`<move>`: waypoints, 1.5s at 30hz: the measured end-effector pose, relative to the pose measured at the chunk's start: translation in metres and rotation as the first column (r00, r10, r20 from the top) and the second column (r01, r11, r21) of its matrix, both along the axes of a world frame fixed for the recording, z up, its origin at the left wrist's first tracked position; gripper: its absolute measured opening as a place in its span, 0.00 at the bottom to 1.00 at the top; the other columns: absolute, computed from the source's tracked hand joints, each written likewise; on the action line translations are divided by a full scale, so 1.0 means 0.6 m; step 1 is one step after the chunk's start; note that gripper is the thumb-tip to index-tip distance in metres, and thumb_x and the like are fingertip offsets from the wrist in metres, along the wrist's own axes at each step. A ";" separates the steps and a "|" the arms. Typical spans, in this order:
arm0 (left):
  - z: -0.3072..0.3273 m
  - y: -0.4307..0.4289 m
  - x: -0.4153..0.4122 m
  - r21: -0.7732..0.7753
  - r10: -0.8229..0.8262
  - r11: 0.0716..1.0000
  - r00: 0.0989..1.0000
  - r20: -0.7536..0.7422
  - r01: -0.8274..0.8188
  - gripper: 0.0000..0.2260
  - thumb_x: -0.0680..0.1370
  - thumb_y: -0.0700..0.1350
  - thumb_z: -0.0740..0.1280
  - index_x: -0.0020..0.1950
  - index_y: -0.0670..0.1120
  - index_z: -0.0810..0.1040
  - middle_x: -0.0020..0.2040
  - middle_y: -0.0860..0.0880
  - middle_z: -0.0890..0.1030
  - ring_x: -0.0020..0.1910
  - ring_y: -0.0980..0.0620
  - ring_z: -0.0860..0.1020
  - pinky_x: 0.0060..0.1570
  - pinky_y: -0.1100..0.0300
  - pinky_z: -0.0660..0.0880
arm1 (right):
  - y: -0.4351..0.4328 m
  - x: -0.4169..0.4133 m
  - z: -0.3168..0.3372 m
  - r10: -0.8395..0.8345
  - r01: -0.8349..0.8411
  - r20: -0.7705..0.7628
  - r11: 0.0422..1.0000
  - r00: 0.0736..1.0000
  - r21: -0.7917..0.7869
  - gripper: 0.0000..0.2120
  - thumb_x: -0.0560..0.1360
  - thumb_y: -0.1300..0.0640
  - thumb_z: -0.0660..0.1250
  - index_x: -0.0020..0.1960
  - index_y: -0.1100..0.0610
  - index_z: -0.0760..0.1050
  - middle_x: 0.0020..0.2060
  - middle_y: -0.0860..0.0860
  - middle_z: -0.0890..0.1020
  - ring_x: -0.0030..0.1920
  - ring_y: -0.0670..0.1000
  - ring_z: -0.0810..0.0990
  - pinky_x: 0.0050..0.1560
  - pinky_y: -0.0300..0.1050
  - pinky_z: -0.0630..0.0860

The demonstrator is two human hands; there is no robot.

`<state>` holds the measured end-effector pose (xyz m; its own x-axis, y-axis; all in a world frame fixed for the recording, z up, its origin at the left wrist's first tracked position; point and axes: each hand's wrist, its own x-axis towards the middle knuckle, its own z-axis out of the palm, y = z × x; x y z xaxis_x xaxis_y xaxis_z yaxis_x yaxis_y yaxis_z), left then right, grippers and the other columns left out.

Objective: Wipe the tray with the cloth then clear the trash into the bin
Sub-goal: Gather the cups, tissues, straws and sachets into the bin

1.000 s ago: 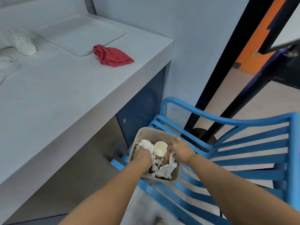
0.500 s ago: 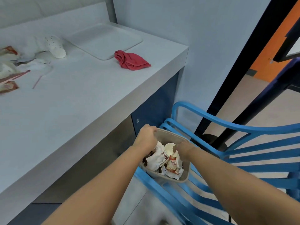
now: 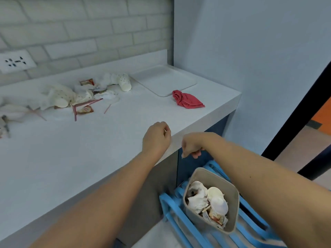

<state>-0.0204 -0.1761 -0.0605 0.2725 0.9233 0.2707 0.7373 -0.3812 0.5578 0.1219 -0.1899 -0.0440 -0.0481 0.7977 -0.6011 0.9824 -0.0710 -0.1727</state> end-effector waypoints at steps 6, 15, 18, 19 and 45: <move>0.043 0.055 -0.108 0.019 0.169 0.986 0.969 -0.179 -0.169 0.12 0.78 0.46 0.62 0.61 0.46 0.73 0.63 0.45 0.68 0.62 0.46 0.67 0.57 0.56 0.68 | 0.068 -0.115 0.074 0.126 -0.122 -0.002 0.970 0.992 0.211 0.09 0.74 0.53 0.67 0.47 0.59 0.78 0.29 0.50 0.77 0.29 0.49 0.74 0.43 0.44 0.73; 0.076 0.129 -0.311 -0.046 0.374 0.915 0.886 -0.274 -0.400 0.16 0.78 0.48 0.63 0.65 0.48 0.70 0.68 0.45 0.63 0.67 0.44 0.64 0.62 0.52 0.65 | 0.140 -0.282 0.130 0.235 -0.225 -0.004 0.934 0.972 0.279 0.10 0.74 0.53 0.68 0.52 0.57 0.77 0.33 0.48 0.72 0.33 0.49 0.73 0.32 0.39 0.68; 0.081 0.152 -0.397 -0.061 0.434 0.881 0.852 -0.294 -0.470 0.15 0.78 0.48 0.62 0.64 0.49 0.72 0.67 0.45 0.63 0.65 0.44 0.64 0.62 0.52 0.65 | 0.171 -0.349 0.138 0.284 -0.270 -0.006 0.918 0.959 0.292 0.12 0.75 0.52 0.67 0.55 0.58 0.77 0.34 0.47 0.71 0.32 0.47 0.72 0.31 0.37 0.68; 0.082 0.160 -0.428 -0.065 0.450 0.870 0.841 -0.300 -0.489 0.14 0.78 0.48 0.62 0.64 0.49 0.72 0.67 0.45 0.63 0.65 0.44 0.64 0.62 0.52 0.64 | 0.181 -0.373 0.142 0.299 -0.282 -0.012 0.913 0.954 0.294 0.13 0.75 0.53 0.67 0.56 0.59 0.77 0.34 0.47 0.71 0.32 0.47 0.72 0.30 0.36 0.68; 0.054 0.269 -0.995 -0.069 0.717 0.660 0.654 -0.241 -0.748 0.22 0.75 0.30 0.60 0.69 0.40 0.69 0.67 0.43 0.66 0.64 0.43 0.68 0.58 0.55 0.71 | 0.390 -0.829 0.088 0.530 -0.481 -0.032 0.792 0.847 0.376 0.11 0.76 0.61 0.62 0.54 0.62 0.80 0.52 0.55 0.82 0.51 0.53 0.80 0.44 0.41 0.73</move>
<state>-0.6172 -0.0148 -0.0283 -0.4830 0.8654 0.1331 0.8286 0.4027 0.3889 -0.3755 0.0440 0.0086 -0.5594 0.7886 -0.2555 0.8280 0.5168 -0.2177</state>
